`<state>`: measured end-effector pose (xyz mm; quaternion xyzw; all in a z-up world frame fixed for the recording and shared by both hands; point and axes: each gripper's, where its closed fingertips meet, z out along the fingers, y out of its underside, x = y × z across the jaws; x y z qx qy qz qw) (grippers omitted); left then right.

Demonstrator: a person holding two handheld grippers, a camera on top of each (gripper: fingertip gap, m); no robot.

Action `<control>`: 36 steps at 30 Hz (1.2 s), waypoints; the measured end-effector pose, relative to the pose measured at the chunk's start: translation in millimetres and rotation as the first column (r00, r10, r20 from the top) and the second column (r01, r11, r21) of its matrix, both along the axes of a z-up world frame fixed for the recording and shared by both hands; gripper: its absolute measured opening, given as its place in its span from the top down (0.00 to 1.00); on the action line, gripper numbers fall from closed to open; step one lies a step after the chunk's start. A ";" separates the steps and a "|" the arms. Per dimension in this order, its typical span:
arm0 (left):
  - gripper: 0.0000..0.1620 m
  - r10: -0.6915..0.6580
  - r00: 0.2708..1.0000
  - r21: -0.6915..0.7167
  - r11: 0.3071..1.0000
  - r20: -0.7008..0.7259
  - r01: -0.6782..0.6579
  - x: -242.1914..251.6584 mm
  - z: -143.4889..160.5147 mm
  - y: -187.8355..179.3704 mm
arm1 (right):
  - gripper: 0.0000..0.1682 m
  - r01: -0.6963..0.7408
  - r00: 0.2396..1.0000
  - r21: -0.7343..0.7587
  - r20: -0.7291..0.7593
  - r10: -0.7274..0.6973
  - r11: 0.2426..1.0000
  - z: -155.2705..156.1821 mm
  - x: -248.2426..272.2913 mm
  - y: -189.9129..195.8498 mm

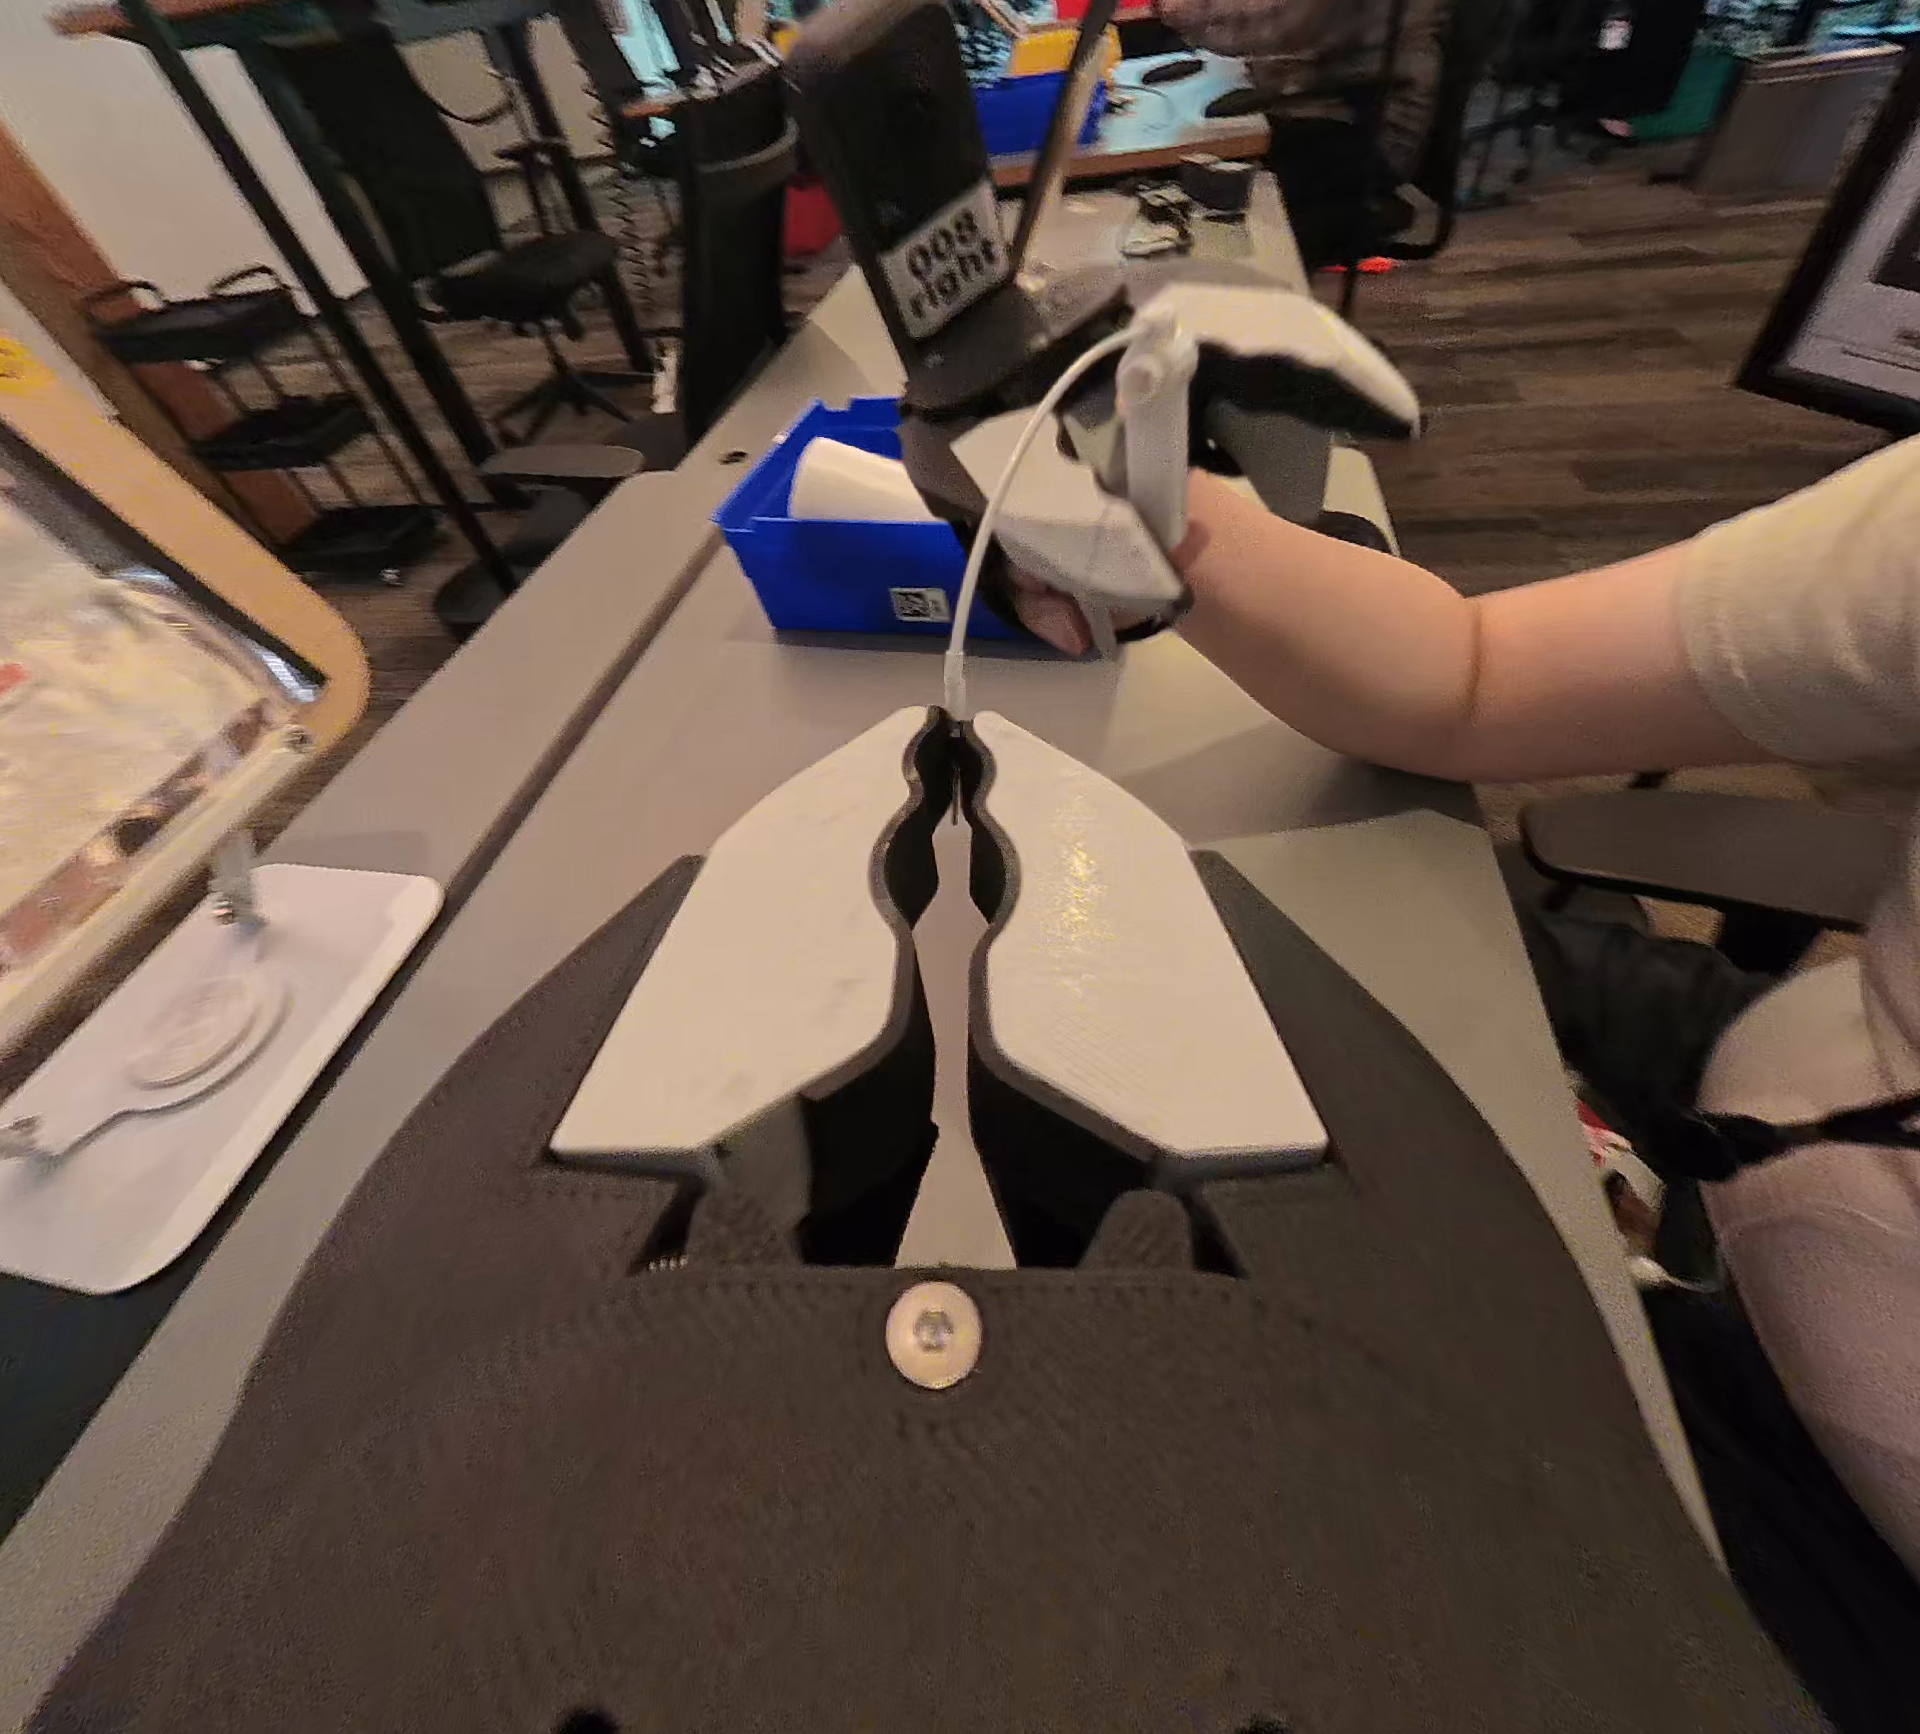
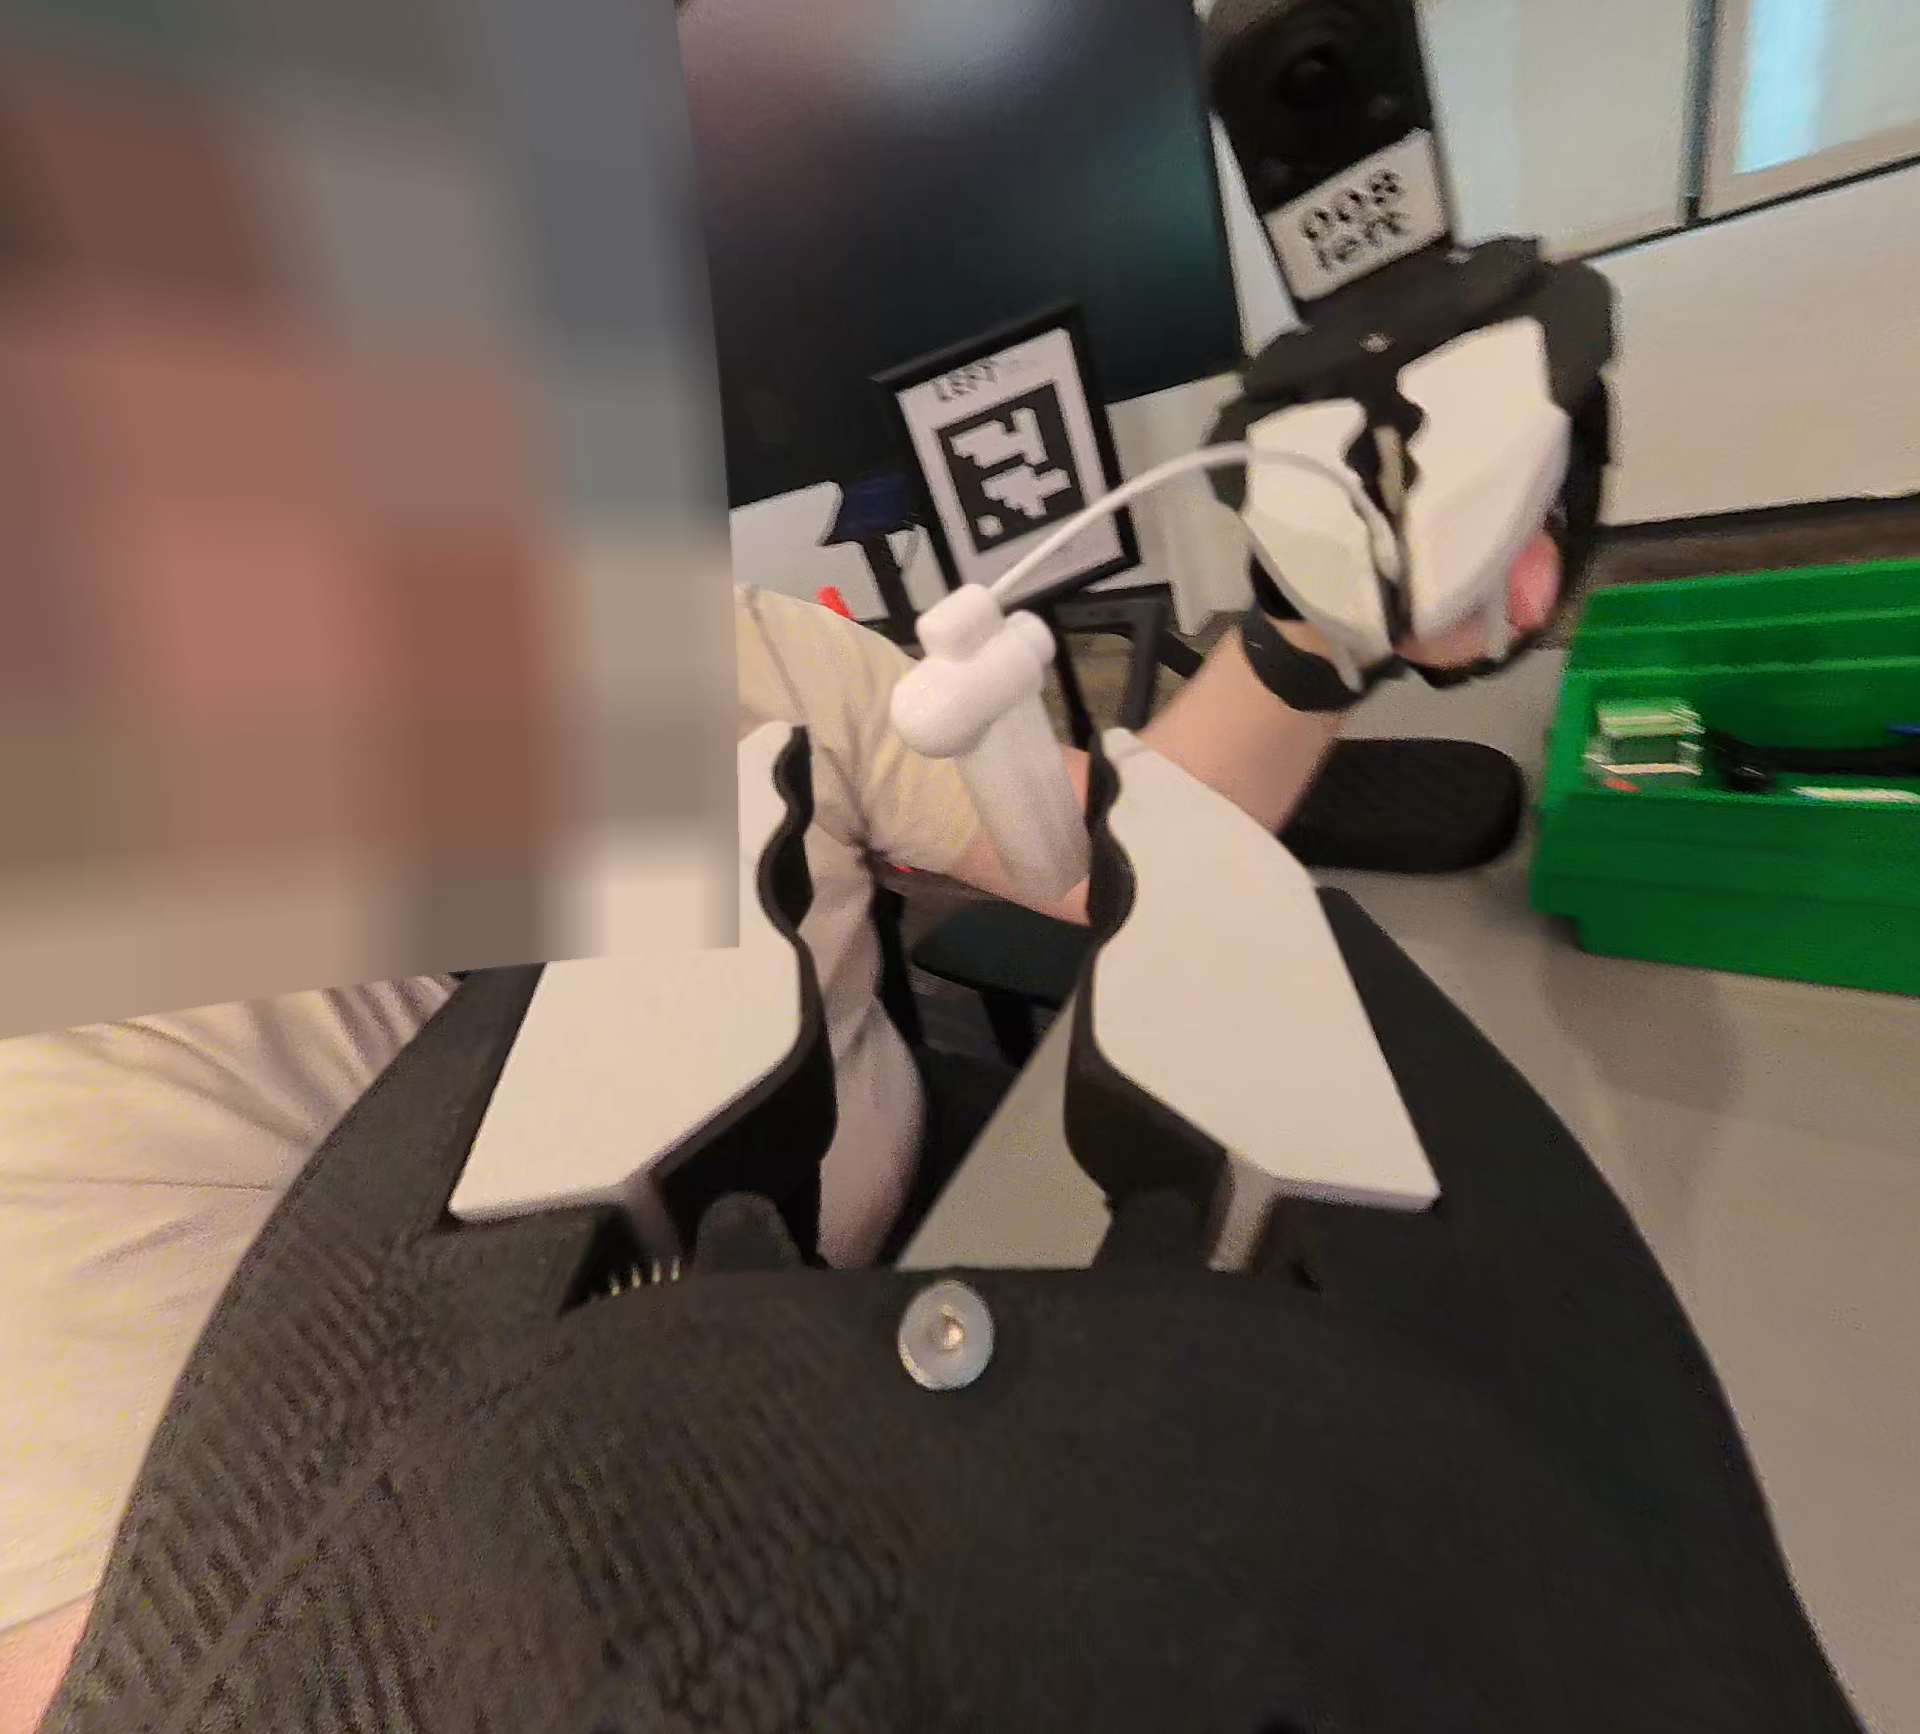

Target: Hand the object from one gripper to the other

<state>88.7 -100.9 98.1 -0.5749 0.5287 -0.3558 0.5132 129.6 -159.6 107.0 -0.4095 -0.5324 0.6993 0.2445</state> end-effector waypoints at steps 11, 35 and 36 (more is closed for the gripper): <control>1.00 0.285 0.955 -0.012 0.958 0.079 -0.285 -26.1 16.4 41.7 | 0.65 0.676 0.667 0.430 -0.013 -0.745 0.598 -21.6 7.0 119.2; 1.00 0.271 0.958 -0.048 0.962 0.093 -0.268 30.1 -2.1 42.3 | 0.87 0.900 0.399 -0.087 -0.231 -0.887 0.427 20.0 -23.0 112.6; 1.00 0.277 0.957 -0.046 0.961 0.086 -0.274 31.0 -3.9 43.5 | 0.91 0.888 0.423 -0.084 -0.235 -0.875 0.452 20.4 -23.9 110.3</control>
